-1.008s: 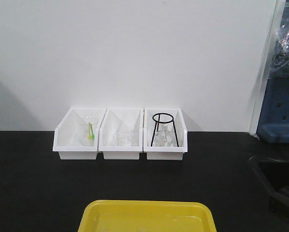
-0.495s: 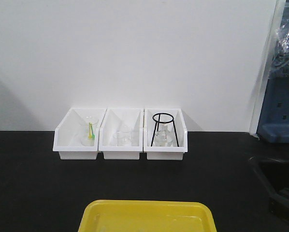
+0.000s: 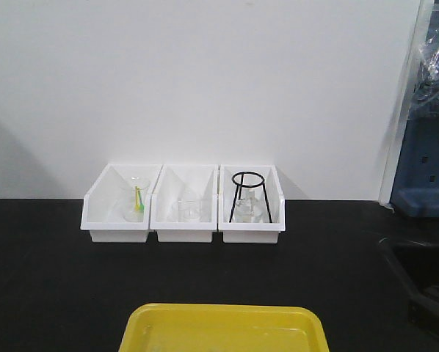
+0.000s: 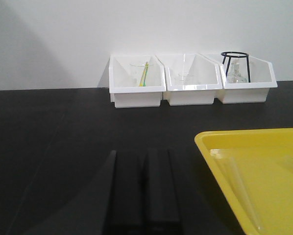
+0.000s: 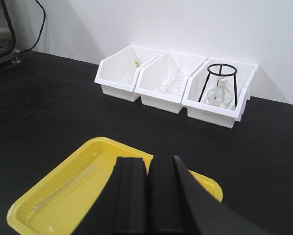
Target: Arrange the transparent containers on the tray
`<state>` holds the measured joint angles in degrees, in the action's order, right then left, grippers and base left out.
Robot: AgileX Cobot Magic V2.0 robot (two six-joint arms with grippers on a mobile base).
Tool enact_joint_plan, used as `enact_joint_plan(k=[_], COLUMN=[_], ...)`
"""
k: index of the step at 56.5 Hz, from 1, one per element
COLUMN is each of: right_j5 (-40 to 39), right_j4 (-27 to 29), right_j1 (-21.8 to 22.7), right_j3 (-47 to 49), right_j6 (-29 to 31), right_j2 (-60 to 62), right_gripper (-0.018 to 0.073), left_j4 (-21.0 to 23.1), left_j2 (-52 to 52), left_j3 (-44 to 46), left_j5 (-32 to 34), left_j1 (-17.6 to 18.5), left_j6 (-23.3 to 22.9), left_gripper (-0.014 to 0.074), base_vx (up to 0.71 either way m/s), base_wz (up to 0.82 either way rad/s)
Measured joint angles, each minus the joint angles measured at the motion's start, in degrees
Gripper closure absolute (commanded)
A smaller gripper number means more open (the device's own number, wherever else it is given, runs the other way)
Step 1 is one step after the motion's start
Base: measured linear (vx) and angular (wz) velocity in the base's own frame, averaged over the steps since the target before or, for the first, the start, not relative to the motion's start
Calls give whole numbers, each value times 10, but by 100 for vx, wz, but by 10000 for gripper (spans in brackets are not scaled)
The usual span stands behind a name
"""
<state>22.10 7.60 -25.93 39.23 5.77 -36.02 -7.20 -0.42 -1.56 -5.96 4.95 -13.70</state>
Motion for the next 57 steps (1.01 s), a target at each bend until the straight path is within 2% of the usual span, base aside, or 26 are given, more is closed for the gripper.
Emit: enact_joint_plan(k=[8, 43, 52, 57], right_j5=[0, 1, 14, 37], right_j4=[0, 0, -47, -65], right_j1=[0, 0, 1, 24], right_j3=[0, 0, 0, -1], right_j6=[0, 1, 21, 27], right_j2=[0, 0, 16, 50], right_gripper=[571, 571, 571, 571], left_j4=[15, 18, 18, 18], left_j2=[-2, -2, -2, -2], left_j3=[0, 0, 0, 0], left_j5=[1, -6, -6, -6], left_j1=[-3, -3, -3, -3], left_j6=[-6, -8, -8, -8], left_gripper=[603, 603, 603, 603], base_vx=[0, 0, 0, 0], base_wz=[0, 0, 0, 0])
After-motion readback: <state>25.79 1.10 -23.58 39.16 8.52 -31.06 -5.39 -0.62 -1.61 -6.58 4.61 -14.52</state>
